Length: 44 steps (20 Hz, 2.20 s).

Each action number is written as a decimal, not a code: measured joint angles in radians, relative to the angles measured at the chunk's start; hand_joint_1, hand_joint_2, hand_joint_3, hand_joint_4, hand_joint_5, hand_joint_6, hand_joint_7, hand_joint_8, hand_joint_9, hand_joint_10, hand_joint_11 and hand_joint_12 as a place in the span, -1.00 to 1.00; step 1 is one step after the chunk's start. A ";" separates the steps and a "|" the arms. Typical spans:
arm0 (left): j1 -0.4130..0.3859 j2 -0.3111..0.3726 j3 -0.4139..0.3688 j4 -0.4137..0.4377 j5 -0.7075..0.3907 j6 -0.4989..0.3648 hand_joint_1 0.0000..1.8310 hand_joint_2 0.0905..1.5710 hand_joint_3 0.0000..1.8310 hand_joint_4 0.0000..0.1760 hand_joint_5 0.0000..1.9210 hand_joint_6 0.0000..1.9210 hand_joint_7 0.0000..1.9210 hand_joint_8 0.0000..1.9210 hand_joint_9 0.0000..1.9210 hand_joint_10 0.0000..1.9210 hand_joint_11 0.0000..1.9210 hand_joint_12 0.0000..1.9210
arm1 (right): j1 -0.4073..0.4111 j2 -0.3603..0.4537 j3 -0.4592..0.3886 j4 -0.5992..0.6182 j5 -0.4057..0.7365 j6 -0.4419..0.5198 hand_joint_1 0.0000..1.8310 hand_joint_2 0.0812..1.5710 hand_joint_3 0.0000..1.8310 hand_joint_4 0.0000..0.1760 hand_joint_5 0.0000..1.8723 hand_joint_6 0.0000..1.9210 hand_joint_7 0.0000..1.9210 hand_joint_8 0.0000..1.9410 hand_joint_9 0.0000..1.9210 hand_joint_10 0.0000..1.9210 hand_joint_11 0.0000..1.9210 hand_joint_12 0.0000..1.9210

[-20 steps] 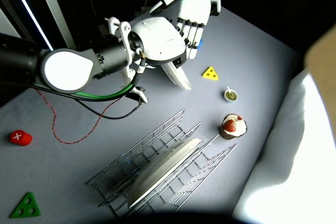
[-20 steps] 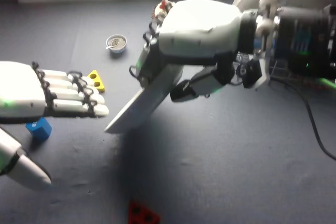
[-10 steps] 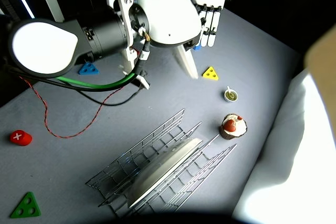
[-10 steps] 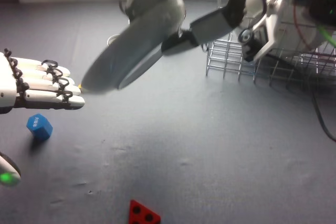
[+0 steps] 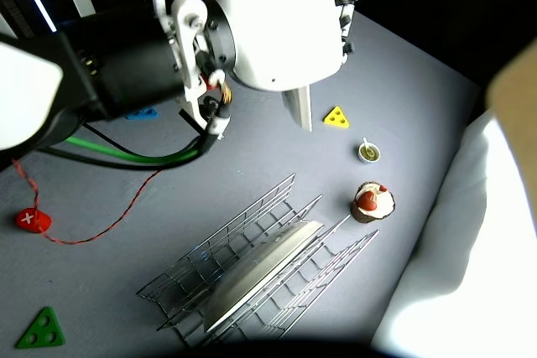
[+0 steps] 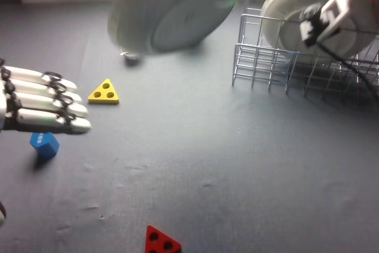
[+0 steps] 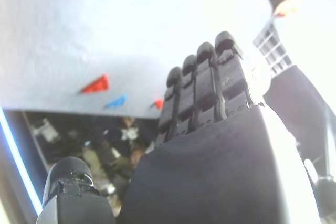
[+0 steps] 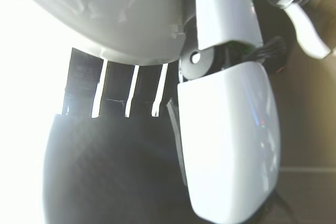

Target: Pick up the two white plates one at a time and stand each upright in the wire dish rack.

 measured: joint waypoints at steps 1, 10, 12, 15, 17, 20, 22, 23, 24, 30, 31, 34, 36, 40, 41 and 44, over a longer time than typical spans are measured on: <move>-0.010 0.006 -0.013 0.008 -0.003 0.000 -1.00 0.03 -1.00 -1.00 -0.89 -0.99 -0.89 -0.99 -0.88 -0.99 -0.89 -0.97 | 0.006 0.003 0.007 0.005 -0.004 0.021 0.64 0.28 -1.00 -1.00 0.06 -0.05 0.17 -0.49 0.21 -0.33 0.07 0.33; -0.071 0.043 -0.049 0.063 0.023 0.000 -1.00 0.04 -1.00 -1.00 -0.91 -1.00 -0.91 -1.00 -0.89 -1.00 -0.92 -0.99 | 0.042 0.060 0.017 -0.068 -0.116 0.249 0.63 0.28 -1.00 -1.00 0.07 -0.10 0.16 -0.48 0.21 -0.31 0.10 0.34; -0.071 0.048 -0.056 0.063 0.031 0.000 -0.99 0.04 -1.00 -1.00 -0.90 -0.99 -0.89 -0.99 -0.87 -0.99 -0.90 -0.98 | 0.069 0.072 0.017 -0.106 -0.126 0.312 0.63 0.28 -1.00 -1.00 0.07 -0.10 0.16 -0.50 0.21 -0.30 0.10 0.35; -0.077 0.054 -0.069 0.089 0.041 0.000 -0.97 0.04 -1.00 -1.00 -0.89 -0.99 -0.88 -0.99 -0.87 -1.00 -0.91 -0.99 | 0.088 0.100 0.008 -0.161 -0.156 0.376 0.64 0.28 -1.00 -1.00 0.05 -0.06 0.17 -0.53 0.22 -0.33 0.12 0.31; -0.077 0.059 -0.080 0.094 0.037 -0.001 -0.97 0.04 -1.00 -1.00 -0.91 -1.00 -0.90 -1.00 -0.90 -1.00 -0.93 -1.00 | 0.092 0.114 0.007 -0.257 -0.190 0.443 0.63 0.29 -1.00 -1.00 0.03 -0.03 0.15 -0.49 0.21 -0.31 0.12 0.30; -0.077 0.066 -0.082 0.098 0.045 -0.001 -0.97 0.04 -1.00 -1.00 -0.91 -1.00 -0.90 -1.00 -0.91 -1.00 -0.93 -1.00 | 0.092 0.142 -0.001 -0.305 -0.200 0.481 0.63 0.29 -1.00 -1.00 0.04 -0.04 0.19 -0.57 0.22 -0.33 0.10 0.35; -0.079 0.072 -0.082 0.091 0.060 -0.001 -0.94 0.04 -1.00 -1.00 -0.91 -1.00 -0.90 -1.00 -0.92 -1.00 -0.93 -1.00 | 0.092 0.148 -0.002 -0.315 -0.208 0.496 0.64 0.29 -1.00 -1.00 0.03 0.00 0.14 -0.44 0.21 -0.33 0.06 0.35; -0.081 0.073 -0.089 0.093 0.067 0.000 -0.95 0.04 -1.00 -1.00 -0.90 -1.00 -0.89 -0.99 -0.90 -0.99 -0.90 -0.99 | 0.092 0.150 -0.006 -0.332 -0.211 0.505 0.64 0.29 -1.00 -1.00 0.03 0.01 0.14 -0.43 0.20 -0.33 0.05 0.36; -0.082 0.074 -0.103 0.095 0.076 -0.001 -0.96 0.04 -1.00 -1.00 -0.89 -1.00 -0.89 -0.99 -0.89 -0.99 -0.89 -0.98 | 0.091 0.153 -0.013 -0.351 -0.211 0.511 0.64 0.29 -1.00 -1.00 0.03 0.00 0.15 -0.43 0.20 -0.33 0.03 0.39; -0.082 0.076 -0.125 0.106 0.119 -0.001 -0.95 0.04 -1.00 -1.00 -0.93 -1.00 -0.91 -1.00 -0.92 -1.00 -0.92 -1.00 | 0.090 0.188 -0.045 -0.402 -0.224 0.518 0.64 0.29 -1.00 -1.00 0.03 -0.07 0.16 -0.41 0.25 -0.39 0.00 0.42; -0.084 0.080 -0.137 0.117 0.140 0.000 -0.96 0.04 -1.00 -1.00 -0.91 -0.99 -0.90 -0.99 -0.91 -0.99 -0.90 -0.99 | 0.090 0.195 -0.045 -0.430 -0.229 0.519 0.64 0.29 -1.00 -1.00 0.04 -0.07 0.17 -0.43 0.25 -0.38 -0.03 0.46; -0.084 0.089 -0.164 0.124 0.160 -0.001 -0.95 0.04 -1.00 -1.00 -0.90 -0.99 -0.90 -1.00 -0.91 -1.00 -0.91 -0.99 | 0.090 0.208 -0.053 -0.518 -0.237 0.523 0.64 0.28 -1.00 -1.00 0.07 -0.11 0.20 -0.50 0.27 -0.42 0.00 0.43; -0.084 0.093 -0.179 0.128 0.171 -0.001 -0.92 0.04 -1.00 -1.00 -0.91 -1.00 -0.92 -1.00 -0.92 -1.00 -0.92 -1.00 | 0.090 0.211 -0.058 -0.572 -0.227 0.542 0.64 0.30 -1.00 -1.00 0.03 -0.04 0.16 -0.42 0.24 -0.37 -0.04 0.47; -0.084 0.103 -0.226 0.177 0.230 -0.002 -0.92 0.03 -1.00 -1.00 -0.90 -0.99 -0.90 -0.98 -0.90 -0.99 -0.89 -0.98 | 0.090 0.222 -0.069 -0.615 -0.210 0.583 0.64 0.29 -1.00 -1.00 0.03 -0.11 0.17 -0.41 0.26 -0.38 -0.02 0.47; -0.084 0.104 -0.231 0.182 0.243 -0.002 -0.94 0.04 -1.00 -1.00 -0.89 -0.99 -0.89 -0.99 -0.90 -0.99 -0.89 -0.98 | 0.090 0.222 -0.069 -0.598 -0.208 0.583 0.64 0.30 -1.00 -1.00 0.03 -0.05 0.14 -0.39 0.23 -0.34 -0.02 0.46; -0.084 0.104 -0.235 0.191 0.256 -0.001 -0.94 0.04 -1.00 -1.00 -0.91 -1.00 -0.92 -1.00 -0.91 -1.00 -0.92 -1.00 | 0.078 0.224 -0.071 -0.386 -0.198 0.541 0.64 0.31 -1.00 -1.00 0.01 -0.03 0.10 -0.33 0.22 -0.31 -0.03 0.47</move>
